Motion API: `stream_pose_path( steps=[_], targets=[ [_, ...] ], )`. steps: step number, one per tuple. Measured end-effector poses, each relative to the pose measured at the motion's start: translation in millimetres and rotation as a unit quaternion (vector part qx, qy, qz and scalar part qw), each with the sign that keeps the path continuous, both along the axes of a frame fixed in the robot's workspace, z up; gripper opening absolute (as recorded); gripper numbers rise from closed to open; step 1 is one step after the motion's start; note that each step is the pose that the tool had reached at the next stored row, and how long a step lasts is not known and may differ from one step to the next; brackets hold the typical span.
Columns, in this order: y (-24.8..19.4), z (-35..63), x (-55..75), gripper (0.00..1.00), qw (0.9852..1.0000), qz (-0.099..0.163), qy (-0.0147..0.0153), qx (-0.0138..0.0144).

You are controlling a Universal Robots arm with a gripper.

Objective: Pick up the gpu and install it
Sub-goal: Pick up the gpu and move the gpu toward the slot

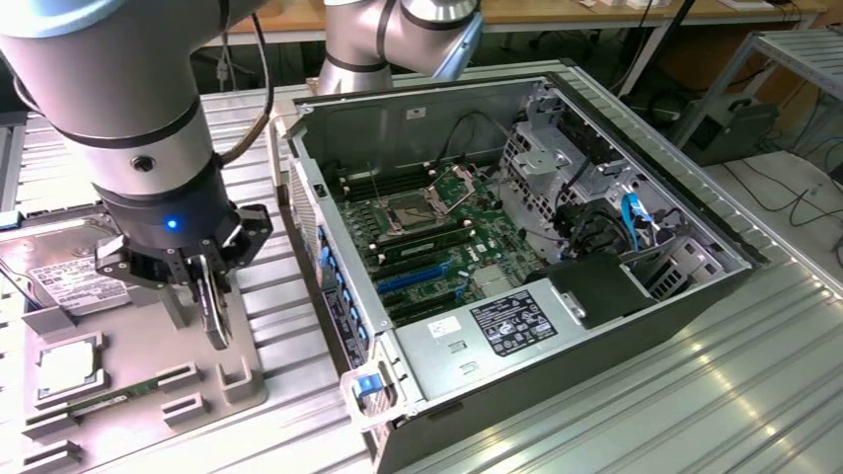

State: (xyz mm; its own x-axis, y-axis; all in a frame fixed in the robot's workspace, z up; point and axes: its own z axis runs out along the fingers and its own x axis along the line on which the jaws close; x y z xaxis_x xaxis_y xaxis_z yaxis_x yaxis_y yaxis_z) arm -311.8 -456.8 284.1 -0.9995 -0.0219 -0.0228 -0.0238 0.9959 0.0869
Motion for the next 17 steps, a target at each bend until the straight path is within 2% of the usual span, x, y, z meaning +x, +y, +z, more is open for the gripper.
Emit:
stream_pose_path(
  steps=[2,4,8,10,14,16,17],
  targets=[
    [0.0,9.7,0.0,0.29,1.0,0.0,0.0,0.0036],
    [0.0,24.9,0.0,0.29,1.0,-0.001,-0.0001,0.007],
    [0.0,25.4,0.0,0.29,1.0,0.0,0.0001,0.0071],
    [0.0,31.8,0.0,0.29,1.0,0.0,0.0002,0.0071],
    [0.0,37.5,0.0,0.29,1.0,0.0,0.0001,0.0068],
    [0.0,40.1,0.0,0.29,1.0,0.0,0.0002,0.0041],
    [0.0,41.1,0.0,0.29,1.0,0.0,0.0002,0.0014]
  ],
)
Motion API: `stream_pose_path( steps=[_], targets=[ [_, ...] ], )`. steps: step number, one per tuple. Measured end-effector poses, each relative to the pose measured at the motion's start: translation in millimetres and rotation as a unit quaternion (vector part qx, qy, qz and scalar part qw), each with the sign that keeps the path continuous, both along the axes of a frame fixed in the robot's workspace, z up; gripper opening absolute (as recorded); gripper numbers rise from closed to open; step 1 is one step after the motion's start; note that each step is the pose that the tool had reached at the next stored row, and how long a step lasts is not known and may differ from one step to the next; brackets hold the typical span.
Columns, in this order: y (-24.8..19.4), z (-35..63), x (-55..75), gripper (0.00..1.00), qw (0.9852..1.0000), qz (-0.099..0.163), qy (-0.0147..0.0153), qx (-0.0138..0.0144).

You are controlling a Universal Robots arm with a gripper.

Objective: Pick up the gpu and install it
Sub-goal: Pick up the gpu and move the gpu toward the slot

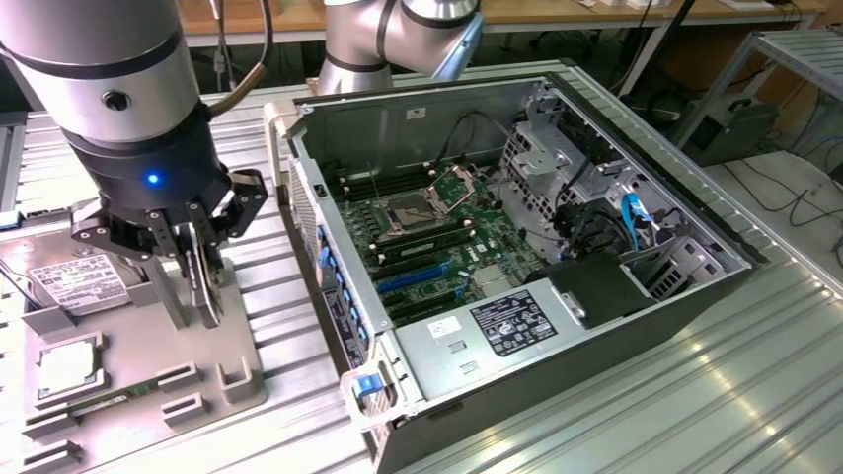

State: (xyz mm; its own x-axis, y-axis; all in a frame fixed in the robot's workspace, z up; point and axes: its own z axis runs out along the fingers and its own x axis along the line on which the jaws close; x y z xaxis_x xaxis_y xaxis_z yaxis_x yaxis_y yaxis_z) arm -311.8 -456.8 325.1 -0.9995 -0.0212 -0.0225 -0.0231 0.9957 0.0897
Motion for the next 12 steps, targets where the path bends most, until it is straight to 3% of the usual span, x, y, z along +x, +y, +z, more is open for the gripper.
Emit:
stream_pose_path(
  steps=[3,5,12],
  targets=[
    [0.0,2.1,0.0,0.29,0.9999,0.0,0.0001,-0.0101],
    [-0.1,2.5,0.0,0.29,0.9995,0.0,0.0002,-0.0305],
    [-0.1,10.4,0.0,0.29,0.9995,0.0,0.0001,-0.0315]
  ],
)
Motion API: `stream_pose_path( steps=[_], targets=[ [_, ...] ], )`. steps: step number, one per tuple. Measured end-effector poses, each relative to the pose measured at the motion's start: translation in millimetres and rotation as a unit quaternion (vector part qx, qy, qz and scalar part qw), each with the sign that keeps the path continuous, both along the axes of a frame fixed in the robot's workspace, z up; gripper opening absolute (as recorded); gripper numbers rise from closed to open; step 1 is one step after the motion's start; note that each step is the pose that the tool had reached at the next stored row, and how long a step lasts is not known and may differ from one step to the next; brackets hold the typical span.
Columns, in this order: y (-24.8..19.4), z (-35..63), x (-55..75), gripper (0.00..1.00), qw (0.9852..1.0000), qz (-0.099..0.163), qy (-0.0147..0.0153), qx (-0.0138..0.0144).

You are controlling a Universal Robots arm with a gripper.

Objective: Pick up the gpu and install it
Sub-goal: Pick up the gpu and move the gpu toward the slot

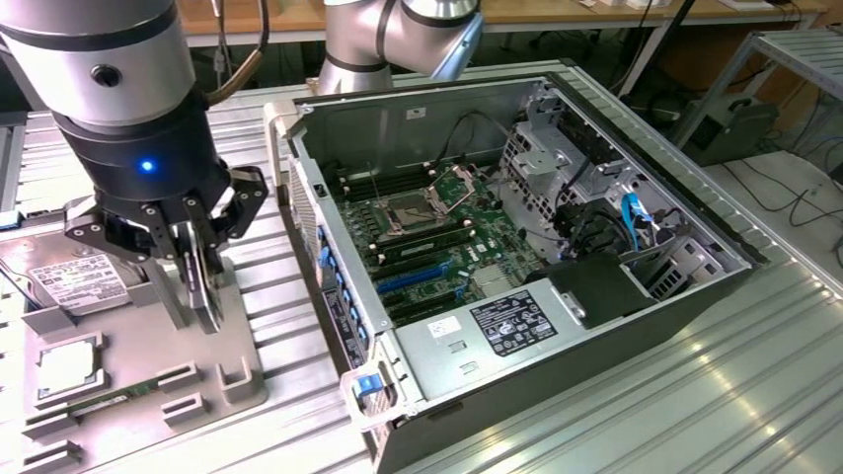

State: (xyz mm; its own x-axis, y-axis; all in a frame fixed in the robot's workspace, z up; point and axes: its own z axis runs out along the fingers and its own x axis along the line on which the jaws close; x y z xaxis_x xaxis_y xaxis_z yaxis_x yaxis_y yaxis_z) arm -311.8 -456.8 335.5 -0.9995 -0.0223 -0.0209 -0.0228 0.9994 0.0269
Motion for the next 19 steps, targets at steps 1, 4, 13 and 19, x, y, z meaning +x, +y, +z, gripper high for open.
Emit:
stream_pose_path(
  steps=[1,4,13,19],
  targets=[
    [0.0,2.0,0.0,0.29,1.0,0.0,0.0,0.0],
    [0.0,8.6,0.0,0.29,1.0,0.0,0.0,0.0],
    [0.0,33.3,0.0,0.29,1.0,0.0,0.0001,0.0],
    [0.0,52.8,0.0,0.29,1.0,0.0,0.0,0.0]
  ],
)
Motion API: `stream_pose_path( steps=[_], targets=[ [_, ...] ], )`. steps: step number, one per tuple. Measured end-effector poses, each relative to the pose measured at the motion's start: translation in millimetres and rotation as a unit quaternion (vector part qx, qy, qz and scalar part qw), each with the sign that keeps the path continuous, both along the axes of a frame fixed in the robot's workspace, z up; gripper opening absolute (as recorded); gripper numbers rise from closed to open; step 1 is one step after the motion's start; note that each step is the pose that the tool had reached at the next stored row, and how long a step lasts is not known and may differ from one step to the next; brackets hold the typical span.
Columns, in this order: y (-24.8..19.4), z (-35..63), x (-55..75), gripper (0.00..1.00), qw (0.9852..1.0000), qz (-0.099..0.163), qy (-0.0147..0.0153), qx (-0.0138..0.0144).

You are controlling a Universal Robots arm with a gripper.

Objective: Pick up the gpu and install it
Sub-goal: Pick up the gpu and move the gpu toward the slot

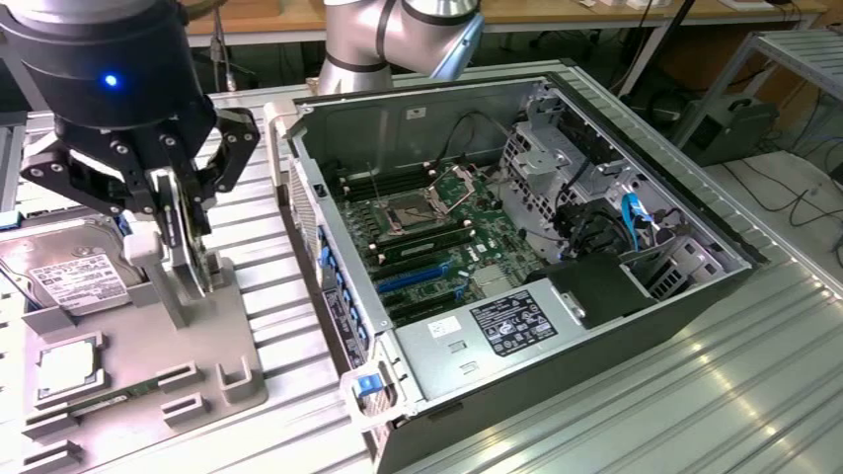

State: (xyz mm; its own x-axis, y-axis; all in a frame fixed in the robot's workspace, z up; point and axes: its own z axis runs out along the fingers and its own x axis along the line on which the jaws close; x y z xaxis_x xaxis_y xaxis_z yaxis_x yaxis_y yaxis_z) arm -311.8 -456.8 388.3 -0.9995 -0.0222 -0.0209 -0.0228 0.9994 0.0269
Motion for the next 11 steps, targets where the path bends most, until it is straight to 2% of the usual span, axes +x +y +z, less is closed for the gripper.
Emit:
stream_pose_path(
  steps=[11],
  targets=[
    [0.0,32.0,0.0,0.29,1.0,0.0,0.0,0.0]
  ],
)
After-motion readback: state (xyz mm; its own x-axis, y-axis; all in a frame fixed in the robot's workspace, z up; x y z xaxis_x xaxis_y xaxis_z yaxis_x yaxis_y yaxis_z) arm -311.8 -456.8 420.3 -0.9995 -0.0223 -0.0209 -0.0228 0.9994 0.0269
